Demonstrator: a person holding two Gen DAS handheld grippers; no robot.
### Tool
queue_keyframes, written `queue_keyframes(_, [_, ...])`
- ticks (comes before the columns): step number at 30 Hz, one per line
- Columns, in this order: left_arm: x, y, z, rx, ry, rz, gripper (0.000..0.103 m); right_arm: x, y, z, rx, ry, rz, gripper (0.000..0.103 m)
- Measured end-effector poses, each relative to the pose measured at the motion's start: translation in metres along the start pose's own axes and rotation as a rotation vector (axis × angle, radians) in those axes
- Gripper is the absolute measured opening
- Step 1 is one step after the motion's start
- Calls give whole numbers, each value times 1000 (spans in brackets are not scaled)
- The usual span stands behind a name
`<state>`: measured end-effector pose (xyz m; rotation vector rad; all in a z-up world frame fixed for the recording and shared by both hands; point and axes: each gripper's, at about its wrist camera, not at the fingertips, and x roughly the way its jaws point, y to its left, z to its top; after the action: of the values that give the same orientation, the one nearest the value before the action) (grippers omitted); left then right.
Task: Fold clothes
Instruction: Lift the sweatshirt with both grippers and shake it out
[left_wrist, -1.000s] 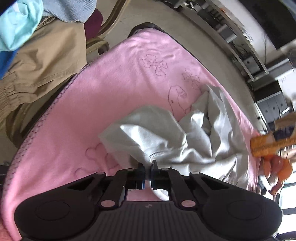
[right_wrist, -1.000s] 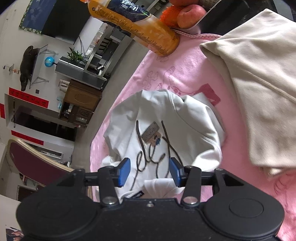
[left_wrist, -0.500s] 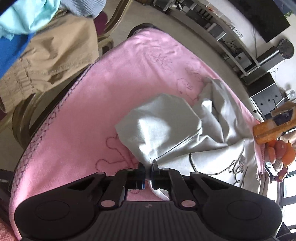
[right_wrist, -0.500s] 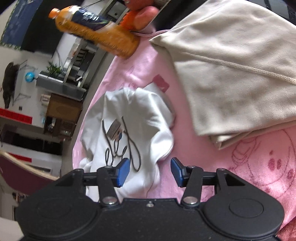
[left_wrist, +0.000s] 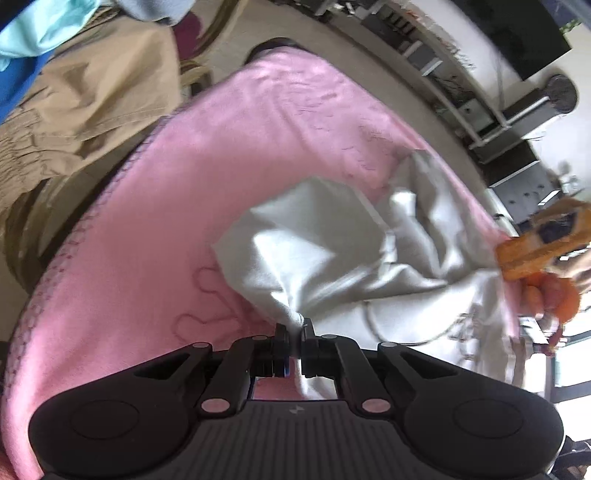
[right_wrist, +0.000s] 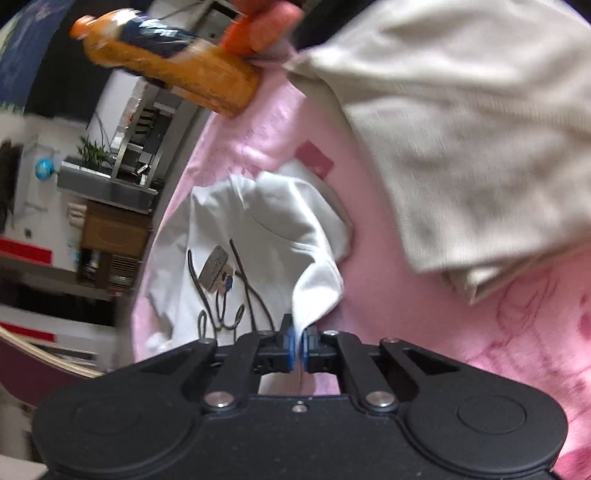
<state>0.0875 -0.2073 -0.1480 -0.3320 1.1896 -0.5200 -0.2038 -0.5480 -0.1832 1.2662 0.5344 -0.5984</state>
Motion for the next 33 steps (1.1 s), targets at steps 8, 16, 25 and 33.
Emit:
queue_keyframes(8, [-141, -82, 56, 49, -278, -197, 3, -100, 131, 39, -132, -205, 213, 2])
queue_keyframes(16, [-348, -118, 25, 114, -690, -454, 3, -320, 229, 20, -388, -522, 539, 2])
queue_keyframes(25, [-405, -132, -3, 178, -806, -381, 4, -363, 237, 2, -426, -442, 549, 2])
queue_keyframes(33, [-294, -165, 85, 152, -542, -84, 4, -264, 274, 24, -487, -343, 277, 2])
